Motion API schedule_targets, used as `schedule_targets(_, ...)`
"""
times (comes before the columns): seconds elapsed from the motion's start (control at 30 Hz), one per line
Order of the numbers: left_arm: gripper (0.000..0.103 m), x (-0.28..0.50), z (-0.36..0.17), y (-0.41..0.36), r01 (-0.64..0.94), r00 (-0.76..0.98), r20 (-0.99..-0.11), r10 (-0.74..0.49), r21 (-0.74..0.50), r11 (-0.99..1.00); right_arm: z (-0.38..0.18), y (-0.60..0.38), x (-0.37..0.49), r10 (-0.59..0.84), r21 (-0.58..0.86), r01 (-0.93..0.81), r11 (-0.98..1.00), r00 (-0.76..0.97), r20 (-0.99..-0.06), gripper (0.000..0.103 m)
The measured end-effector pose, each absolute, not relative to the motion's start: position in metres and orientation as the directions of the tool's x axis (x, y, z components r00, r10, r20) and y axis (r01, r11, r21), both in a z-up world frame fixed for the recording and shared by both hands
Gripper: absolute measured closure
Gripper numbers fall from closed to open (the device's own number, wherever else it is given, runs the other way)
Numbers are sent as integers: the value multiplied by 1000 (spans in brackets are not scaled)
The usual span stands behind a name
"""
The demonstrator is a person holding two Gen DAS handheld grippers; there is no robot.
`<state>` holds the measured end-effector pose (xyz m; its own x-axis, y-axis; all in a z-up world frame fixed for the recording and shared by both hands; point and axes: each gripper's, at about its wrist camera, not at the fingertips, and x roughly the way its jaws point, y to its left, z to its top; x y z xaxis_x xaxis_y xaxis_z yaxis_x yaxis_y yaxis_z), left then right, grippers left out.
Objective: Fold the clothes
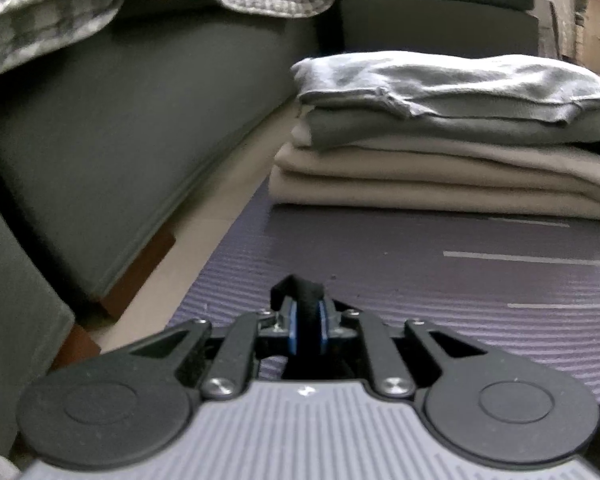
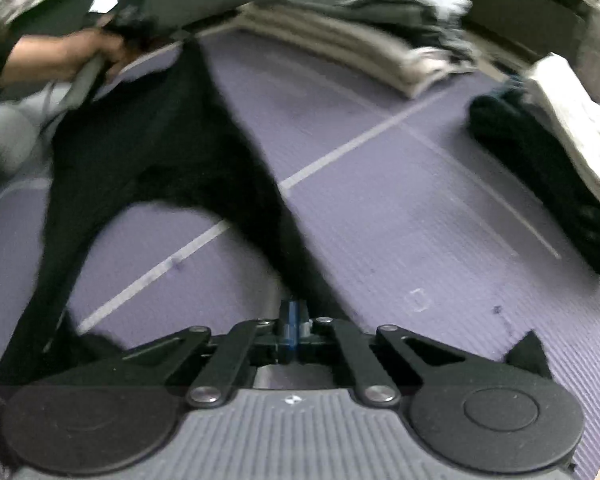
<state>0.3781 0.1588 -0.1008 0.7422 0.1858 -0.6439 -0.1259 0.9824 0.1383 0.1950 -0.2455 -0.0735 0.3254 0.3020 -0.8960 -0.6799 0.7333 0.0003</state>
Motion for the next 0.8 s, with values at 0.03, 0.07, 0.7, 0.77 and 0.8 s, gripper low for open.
schedule_targets(0.03,91,378,-101,158,-128,741,-645,186,137,982,-78,-241,191,294,2,-699,715,298,-908,103)
schedule_targets(0.07,91,377,-101,158,-129,740,-646,186,135,982,-85,-236,187,285,14,-719,695,258,-923,103)
schedule_targets(0.7,89,375,-109,156,-126,723,-664,191,145,981,-95,-261,253,275,30,-526,850,393,-877,102)
schedule_targets(0.77,88,374,-109,156,-126,724,-664,188,141,982,-91,-248,240,246,-54,-572,818,434,-867,102)
schedule_targets(0.8,88,374,-108,157,-126,724,-664,186,137,982,-86,-243,231,236,-102,-592,799,466,-853,102)
